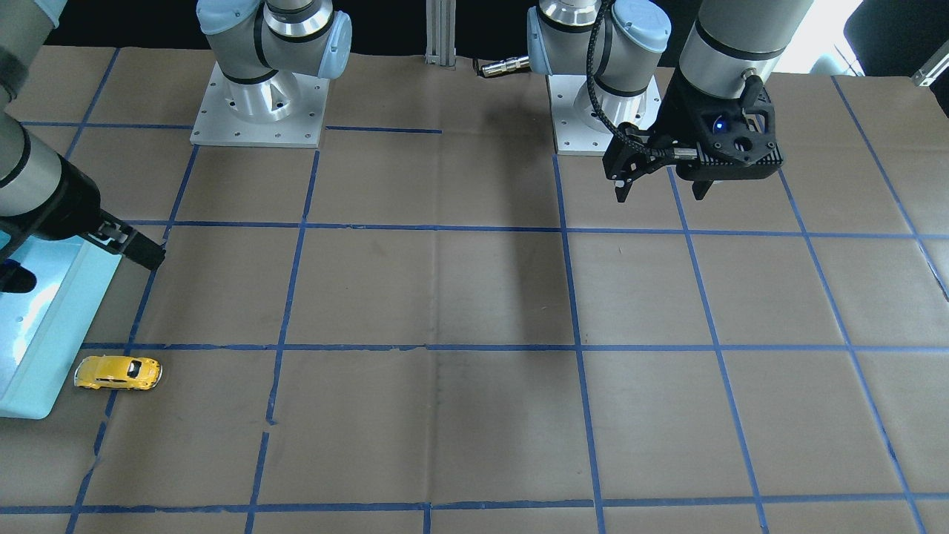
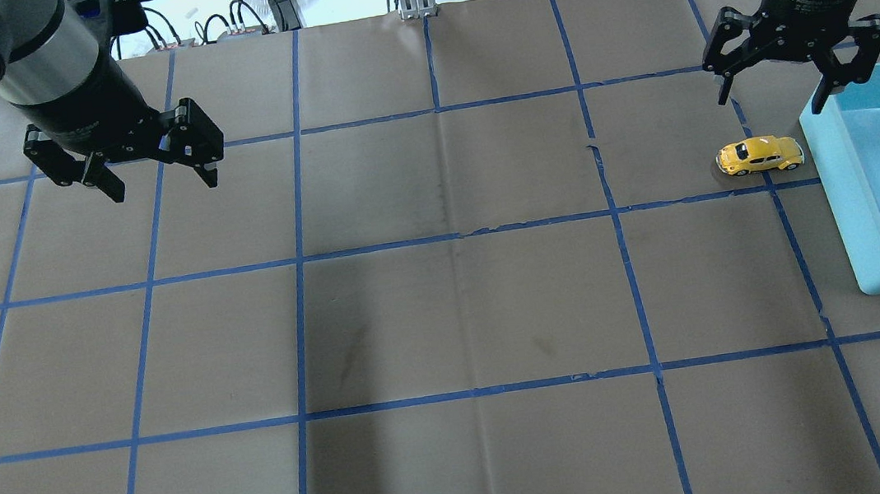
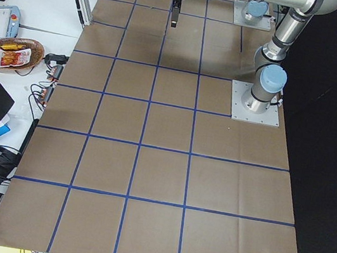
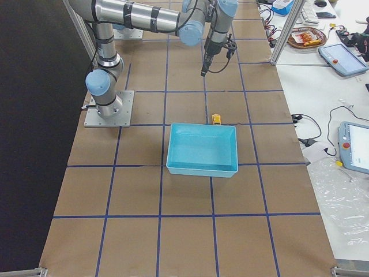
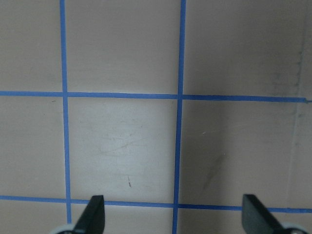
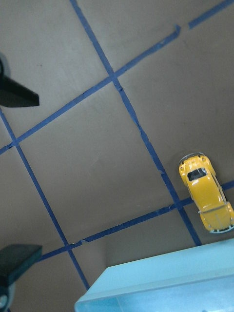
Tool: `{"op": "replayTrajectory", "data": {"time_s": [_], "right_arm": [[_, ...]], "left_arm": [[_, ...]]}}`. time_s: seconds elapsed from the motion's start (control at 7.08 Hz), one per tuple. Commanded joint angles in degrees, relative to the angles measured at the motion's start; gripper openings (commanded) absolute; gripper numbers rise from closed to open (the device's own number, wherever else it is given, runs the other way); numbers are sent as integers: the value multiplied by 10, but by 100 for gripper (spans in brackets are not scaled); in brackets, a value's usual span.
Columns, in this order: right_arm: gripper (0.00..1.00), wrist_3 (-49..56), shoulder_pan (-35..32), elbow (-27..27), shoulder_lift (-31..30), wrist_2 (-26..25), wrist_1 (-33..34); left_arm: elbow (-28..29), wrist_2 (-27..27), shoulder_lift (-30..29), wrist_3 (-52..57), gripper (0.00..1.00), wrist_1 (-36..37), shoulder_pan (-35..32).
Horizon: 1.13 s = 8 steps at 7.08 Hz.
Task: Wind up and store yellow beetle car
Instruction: 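Move the right gripper over the car beside the blue bin, then lower the right gripper and close it on the yellow car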
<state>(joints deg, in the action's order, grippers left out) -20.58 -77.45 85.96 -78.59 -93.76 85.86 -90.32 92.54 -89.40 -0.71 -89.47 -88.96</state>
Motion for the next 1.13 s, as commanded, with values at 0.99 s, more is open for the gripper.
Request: {"op": "replayTrajectory", "data": {"time_s": [0.99], "right_arm": [[99, -514, 11, -29, 119, -144, 98]], "left_arm": [[0, -8, 4, 1, 100, -1, 4]]}}
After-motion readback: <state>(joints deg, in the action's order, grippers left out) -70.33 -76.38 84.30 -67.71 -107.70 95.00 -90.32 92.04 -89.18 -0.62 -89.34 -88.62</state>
